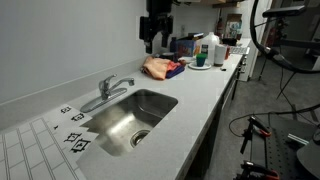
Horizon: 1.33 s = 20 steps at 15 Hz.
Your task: Push the tap handle down
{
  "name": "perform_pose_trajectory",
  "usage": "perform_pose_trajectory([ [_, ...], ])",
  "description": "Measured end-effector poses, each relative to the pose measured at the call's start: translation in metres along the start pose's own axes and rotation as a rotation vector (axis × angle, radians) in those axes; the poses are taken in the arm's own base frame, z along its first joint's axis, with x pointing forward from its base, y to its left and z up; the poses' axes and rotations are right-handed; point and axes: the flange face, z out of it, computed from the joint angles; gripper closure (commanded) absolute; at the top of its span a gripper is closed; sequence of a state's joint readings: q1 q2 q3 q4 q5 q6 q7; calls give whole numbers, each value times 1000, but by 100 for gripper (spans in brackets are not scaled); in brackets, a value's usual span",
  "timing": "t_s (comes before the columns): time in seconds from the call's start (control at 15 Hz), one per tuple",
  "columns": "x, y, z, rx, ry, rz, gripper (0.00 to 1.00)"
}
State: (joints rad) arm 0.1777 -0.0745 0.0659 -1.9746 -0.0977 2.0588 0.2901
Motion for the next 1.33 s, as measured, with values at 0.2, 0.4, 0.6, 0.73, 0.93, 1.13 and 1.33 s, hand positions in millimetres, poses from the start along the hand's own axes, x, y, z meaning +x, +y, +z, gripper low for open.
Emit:
perform_pose_trajectory([
  [0.2,2,-2,-1,8,28,7,0],
  [0.4,1,-1,0,11,37,14,0],
  [0.6,-1,1,1,10,35,19,0],
  [0.73,-3,2,1,9,34,21,0],
  [0.93,-6,4,1,7,32,23,0],
  [1.13,-7,4,1,7,33,23,0],
  [1.33,-7,4,1,7,32,23,0],
])
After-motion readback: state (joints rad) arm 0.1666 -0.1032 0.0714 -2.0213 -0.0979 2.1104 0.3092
